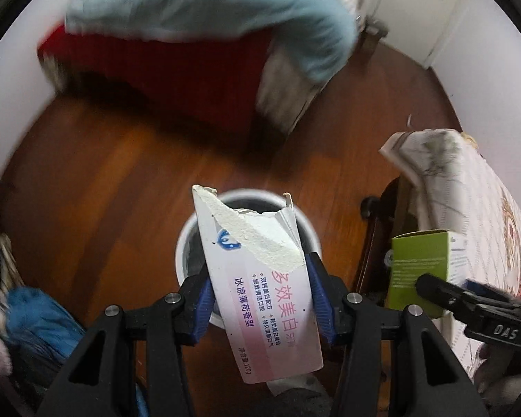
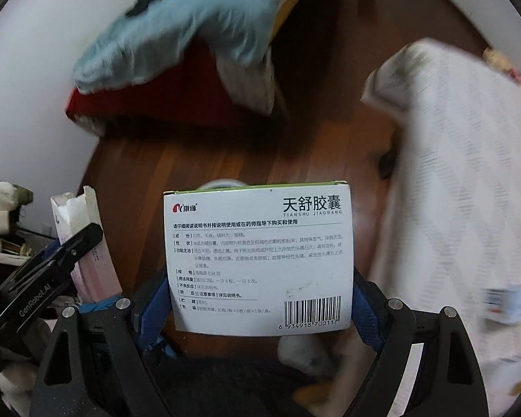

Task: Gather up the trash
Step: 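Carry both boxes over the white bin and open both tools to drop them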

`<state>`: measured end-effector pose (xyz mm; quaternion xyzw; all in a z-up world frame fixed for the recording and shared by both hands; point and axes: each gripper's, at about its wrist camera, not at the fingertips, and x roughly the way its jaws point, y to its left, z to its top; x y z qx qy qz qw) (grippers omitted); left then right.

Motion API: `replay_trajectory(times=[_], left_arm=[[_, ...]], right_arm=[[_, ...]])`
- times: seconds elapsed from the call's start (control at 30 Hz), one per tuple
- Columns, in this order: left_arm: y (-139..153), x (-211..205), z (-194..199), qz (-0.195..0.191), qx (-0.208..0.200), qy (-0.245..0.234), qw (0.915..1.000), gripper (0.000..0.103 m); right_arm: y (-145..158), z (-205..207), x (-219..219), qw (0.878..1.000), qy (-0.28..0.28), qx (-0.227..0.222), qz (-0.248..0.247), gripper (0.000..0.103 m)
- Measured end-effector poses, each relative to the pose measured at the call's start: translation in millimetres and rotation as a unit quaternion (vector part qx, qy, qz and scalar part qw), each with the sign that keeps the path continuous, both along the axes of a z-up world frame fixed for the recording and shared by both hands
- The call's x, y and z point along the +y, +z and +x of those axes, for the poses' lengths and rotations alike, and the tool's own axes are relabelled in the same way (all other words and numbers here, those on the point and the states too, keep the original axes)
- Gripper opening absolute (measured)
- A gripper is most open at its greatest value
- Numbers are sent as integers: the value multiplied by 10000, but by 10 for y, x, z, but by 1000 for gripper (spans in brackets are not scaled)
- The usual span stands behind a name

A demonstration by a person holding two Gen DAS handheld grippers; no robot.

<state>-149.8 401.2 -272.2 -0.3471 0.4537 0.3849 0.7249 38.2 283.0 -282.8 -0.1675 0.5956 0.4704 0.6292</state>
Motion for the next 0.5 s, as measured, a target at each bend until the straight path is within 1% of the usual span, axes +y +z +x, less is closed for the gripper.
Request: replay_trajectory(times=[0.03, 0.1, 0.2, 0.27, 0.33, 0.37, 0.4, 0.43, 0.47, 0.5], left_arm=[[-196, 138, -23, -277, 6, 29, 9996, 47], [-462, 292, -53, -597, -54, 84, 9982, 47], [-766, 469, -74, -1031, -154, 223, 9943, 49], [-900, 561, -60, -1197, -116, 312, 9922, 50], [-974, 623, -51, -1239, -20, 353, 9917, 51], [-998, 662, -76, -1230, 1, 372, 9917, 54], [-1021, 696, -84, -1197, 34, 391, 9920, 67], [-1028, 725, -94, -1155, 70, 420, 9924, 77], [-1021, 767, -151, -1111, 85, 462, 9927, 93], [-1014, 787, -169, -1053, 109, 510, 9931, 97]], right_arm=[[-113, -31, 81, 9999, 3, 73, -81, 89], [-434, -105, 295, 9992, 29, 287, -293, 89], [-803, -197, 550, 9972, 81, 509, -548, 89], [-965, -230, 660, 9964, 143, 534, -636, 89], [-1106, -269, 777, 9957, 213, 531, -728, 89], [-1171, -300, 840, 9954, 241, 517, -770, 89], [-1217, -318, 876, 9952, 251, 529, -784, 89], [-1250, -301, 976, 9950, 265, 538, -800, 89], [-1302, -315, 1036, 9948, 280, 540, -821, 90], [-1323, -310, 1054, 9946, 288, 550, -828, 91]])
